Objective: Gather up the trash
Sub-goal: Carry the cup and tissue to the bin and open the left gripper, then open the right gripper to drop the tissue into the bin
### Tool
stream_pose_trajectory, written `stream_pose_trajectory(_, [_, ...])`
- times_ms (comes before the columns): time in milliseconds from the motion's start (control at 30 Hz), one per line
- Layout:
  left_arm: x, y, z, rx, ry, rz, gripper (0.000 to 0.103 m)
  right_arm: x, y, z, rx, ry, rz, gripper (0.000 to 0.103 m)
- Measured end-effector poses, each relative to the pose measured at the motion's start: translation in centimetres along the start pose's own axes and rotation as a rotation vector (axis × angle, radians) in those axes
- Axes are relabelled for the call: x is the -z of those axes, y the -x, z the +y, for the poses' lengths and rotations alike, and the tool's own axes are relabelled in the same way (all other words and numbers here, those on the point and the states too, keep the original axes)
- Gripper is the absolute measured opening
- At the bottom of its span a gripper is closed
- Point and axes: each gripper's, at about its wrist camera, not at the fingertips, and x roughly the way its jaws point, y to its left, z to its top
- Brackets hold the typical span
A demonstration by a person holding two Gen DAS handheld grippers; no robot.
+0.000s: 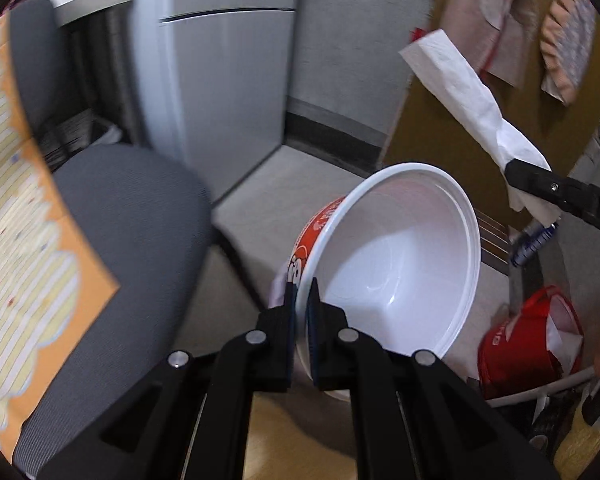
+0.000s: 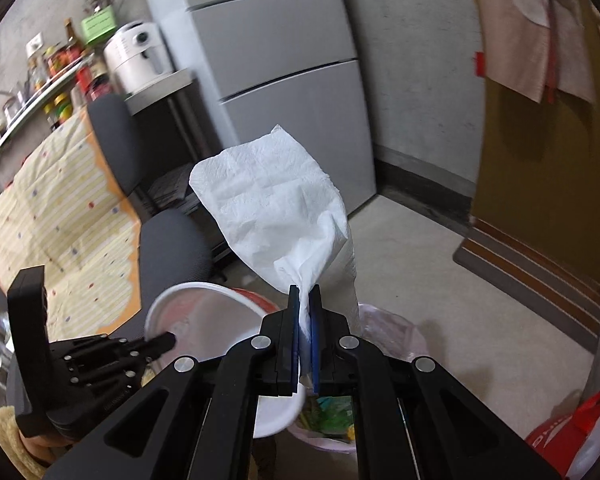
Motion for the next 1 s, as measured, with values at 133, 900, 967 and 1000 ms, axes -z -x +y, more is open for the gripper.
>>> stream_pose_trajectory(133, [-1.2,-2.3,-1.4,0.013,-0.038,0.018,0.055,0.2,0.2,-1.3,0.022,-0.021,-0.002,0.005])
stream_pose_trajectory(900, [2.0,3.5,4.6,-0.121,0.127,-0.09,0.056,4.9,-8.1,-0.8,0.124,-0.056,0.265,0.009])
stream_pose_trajectory(967, [2.0,3.7,4.6,-0.125,0.126,-0.093,0.056,5.7,-9.3,-1.3,0.13,-0.077,0.321,0.009])
stream_pose_trajectory(1000, [2.0,3.8,4.6,-0.126,0.126,-0.096,0.056,6.0,-9.7,-1.4,0.129,-0.084,0.336,0.01])
